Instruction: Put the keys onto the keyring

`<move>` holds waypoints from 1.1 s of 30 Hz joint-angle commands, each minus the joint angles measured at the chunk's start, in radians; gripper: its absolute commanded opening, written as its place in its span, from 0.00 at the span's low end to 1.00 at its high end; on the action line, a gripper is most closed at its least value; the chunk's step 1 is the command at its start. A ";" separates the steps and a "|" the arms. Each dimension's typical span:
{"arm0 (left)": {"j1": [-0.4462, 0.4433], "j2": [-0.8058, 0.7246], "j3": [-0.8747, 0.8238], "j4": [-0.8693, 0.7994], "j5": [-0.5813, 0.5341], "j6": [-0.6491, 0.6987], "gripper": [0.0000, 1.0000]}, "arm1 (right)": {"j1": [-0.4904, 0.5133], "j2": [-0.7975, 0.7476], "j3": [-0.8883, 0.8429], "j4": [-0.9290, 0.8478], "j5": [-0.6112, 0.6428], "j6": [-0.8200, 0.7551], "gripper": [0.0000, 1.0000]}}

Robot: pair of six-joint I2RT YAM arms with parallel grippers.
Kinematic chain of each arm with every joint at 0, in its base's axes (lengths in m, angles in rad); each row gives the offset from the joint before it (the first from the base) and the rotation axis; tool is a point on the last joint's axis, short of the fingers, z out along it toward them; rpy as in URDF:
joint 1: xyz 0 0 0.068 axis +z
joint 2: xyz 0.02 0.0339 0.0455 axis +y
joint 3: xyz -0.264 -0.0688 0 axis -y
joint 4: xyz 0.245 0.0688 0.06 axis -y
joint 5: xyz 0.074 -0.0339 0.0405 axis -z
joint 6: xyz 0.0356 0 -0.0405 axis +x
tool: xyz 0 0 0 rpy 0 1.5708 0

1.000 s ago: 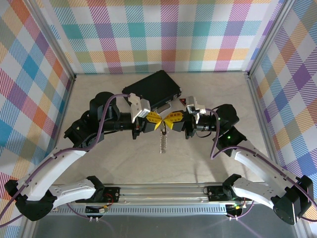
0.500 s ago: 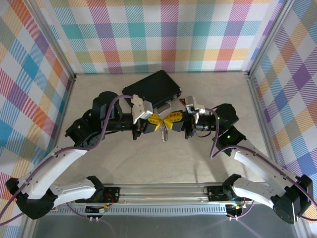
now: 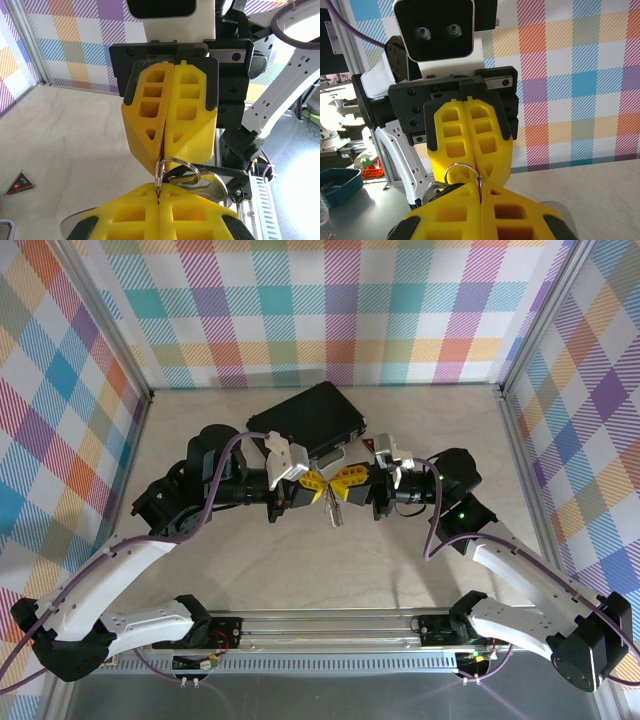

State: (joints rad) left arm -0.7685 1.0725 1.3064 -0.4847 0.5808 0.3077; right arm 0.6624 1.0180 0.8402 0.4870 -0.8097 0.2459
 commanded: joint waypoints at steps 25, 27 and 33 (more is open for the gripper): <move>-0.025 -0.013 0.018 -0.008 -0.095 0.050 0.00 | 0.036 -0.038 0.090 -0.241 0.053 -0.106 0.26; -0.024 -0.017 0.004 0.005 -0.127 0.050 0.00 | 0.036 -0.055 0.097 -0.288 0.094 -0.121 0.39; -0.025 -0.025 -0.018 0.004 -0.212 0.063 0.00 | 0.036 -0.098 0.118 -0.403 0.195 -0.124 0.56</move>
State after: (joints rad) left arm -0.7803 1.0695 1.3033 -0.5194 0.4301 0.3447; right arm 0.6945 0.9451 0.9199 0.1574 -0.6788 0.1375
